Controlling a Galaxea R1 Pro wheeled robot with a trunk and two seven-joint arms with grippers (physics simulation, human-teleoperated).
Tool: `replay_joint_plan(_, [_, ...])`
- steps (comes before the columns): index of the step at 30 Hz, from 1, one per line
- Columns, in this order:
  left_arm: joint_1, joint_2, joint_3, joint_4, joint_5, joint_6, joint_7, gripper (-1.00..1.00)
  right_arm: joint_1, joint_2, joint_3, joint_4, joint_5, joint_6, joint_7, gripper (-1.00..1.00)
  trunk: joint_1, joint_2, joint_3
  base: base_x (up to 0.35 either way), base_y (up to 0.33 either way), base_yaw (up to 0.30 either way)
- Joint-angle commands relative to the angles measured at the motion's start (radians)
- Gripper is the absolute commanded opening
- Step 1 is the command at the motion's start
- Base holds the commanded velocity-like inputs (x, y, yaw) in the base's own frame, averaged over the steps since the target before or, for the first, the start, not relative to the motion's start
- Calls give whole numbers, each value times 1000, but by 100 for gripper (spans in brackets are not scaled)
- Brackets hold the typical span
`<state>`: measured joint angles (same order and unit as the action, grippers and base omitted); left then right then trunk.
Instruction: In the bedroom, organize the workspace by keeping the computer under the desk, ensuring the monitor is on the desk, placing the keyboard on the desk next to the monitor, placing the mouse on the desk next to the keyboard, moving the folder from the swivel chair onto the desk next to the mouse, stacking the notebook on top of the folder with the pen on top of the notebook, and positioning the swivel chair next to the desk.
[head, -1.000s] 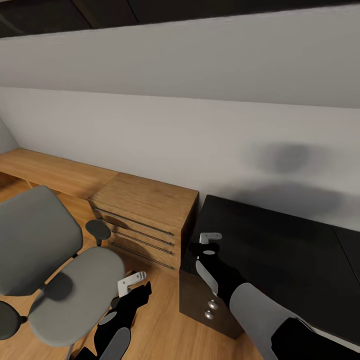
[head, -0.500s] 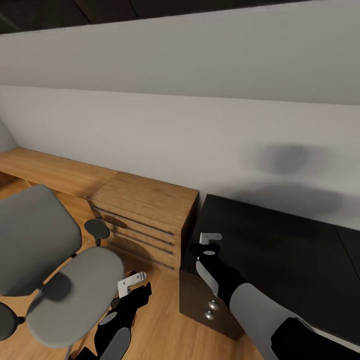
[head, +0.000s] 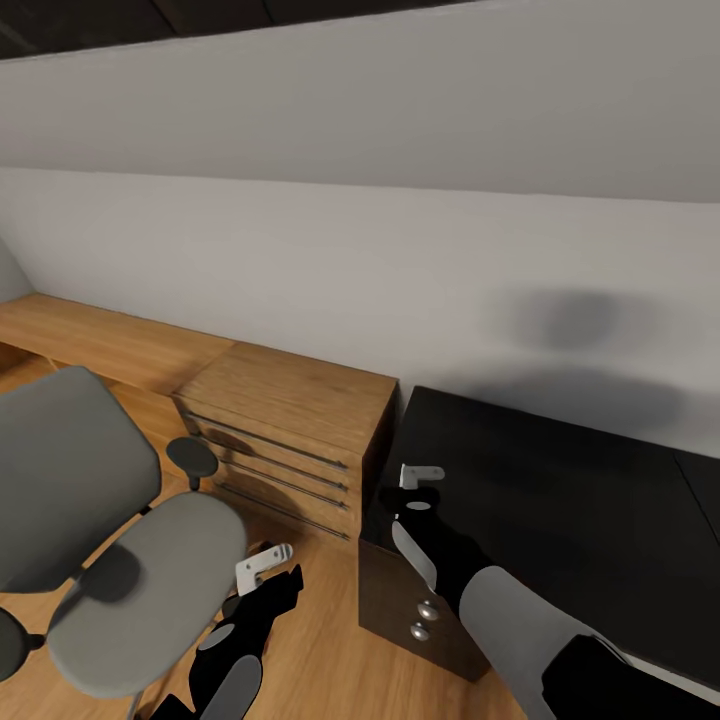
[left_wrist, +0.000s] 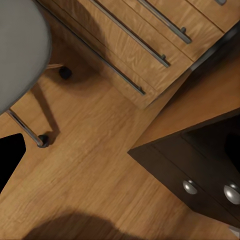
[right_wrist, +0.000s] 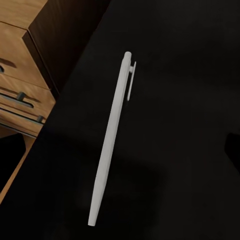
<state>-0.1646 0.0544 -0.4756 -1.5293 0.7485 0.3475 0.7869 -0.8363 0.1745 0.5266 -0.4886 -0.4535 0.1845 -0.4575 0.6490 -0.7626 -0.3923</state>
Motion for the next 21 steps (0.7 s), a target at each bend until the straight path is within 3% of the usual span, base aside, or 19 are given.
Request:
replay_joint_plan(1, [-1,1,-2,-2,5,3,8,100,-1,0,4,-1,-2,6,-7,100,4,-8,-5,0,0,0])
replay_joint_plan(21, [-1,2,-3,-3,3,3,8,100,-1,0,4,-1,-2,6,-9,100,81,-148,-67,0,0,0])
